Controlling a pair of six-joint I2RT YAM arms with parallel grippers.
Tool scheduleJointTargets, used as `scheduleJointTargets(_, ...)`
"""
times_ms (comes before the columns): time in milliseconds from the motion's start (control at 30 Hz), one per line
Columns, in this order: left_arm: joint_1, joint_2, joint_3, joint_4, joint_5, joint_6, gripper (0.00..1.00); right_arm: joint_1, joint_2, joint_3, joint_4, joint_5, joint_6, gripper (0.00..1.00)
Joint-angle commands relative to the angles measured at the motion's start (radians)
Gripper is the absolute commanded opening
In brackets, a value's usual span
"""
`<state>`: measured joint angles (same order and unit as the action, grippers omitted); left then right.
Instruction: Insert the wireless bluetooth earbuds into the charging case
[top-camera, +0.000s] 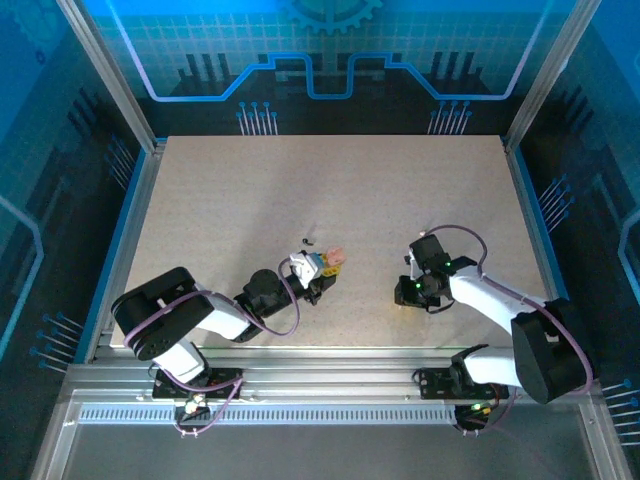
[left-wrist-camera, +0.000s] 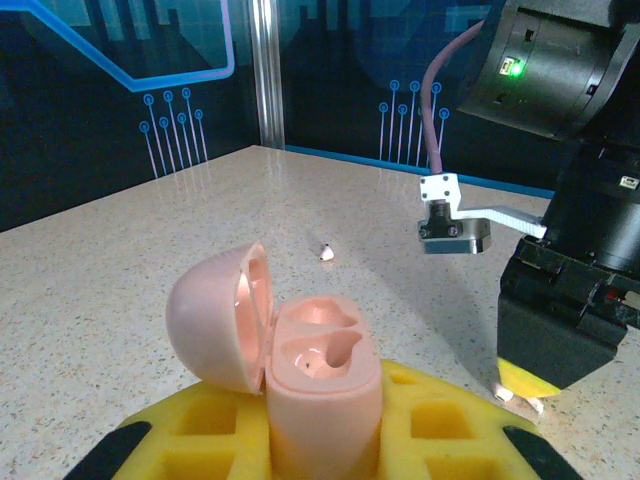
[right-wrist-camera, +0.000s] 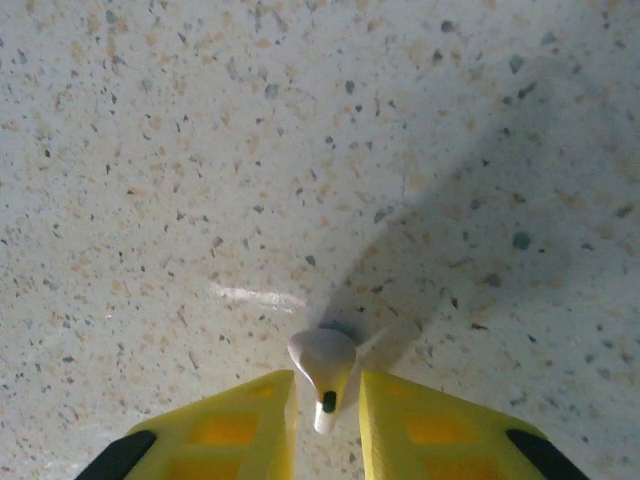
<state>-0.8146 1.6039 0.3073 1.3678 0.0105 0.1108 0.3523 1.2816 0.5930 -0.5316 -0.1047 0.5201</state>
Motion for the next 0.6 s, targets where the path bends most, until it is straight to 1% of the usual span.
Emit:
scheduleJointTargets(0, -0.002, 0.004, -0.01, 0.033, -0.018, 0.013, 0.18, 0.004, -0.029, 0.069, -0.117, 0.038, 0.008, 0.26)
scheduleJointTargets(133, -0.002, -0.002, -0.015, 0.034, -0.024, 0.02, 0.18, 0.005, -0.03, 0.144, -0.214, 0.065, 0.003, 0.29)
scheduleJointTargets(300, -0.002, -0.002, -0.015, 0.033, -0.027, 0.024, 0.18, 0.011, 0.029, 0.207, -0.262, 0.057, 0.027, 0.31)
scheduleJointTargets(567, -0.001, -0.002, -0.016, 0.034, -0.028, 0.026, 0.18, 0.021, 0.155, 0.244, -0.247, 0.073, 0.02, 0.31)
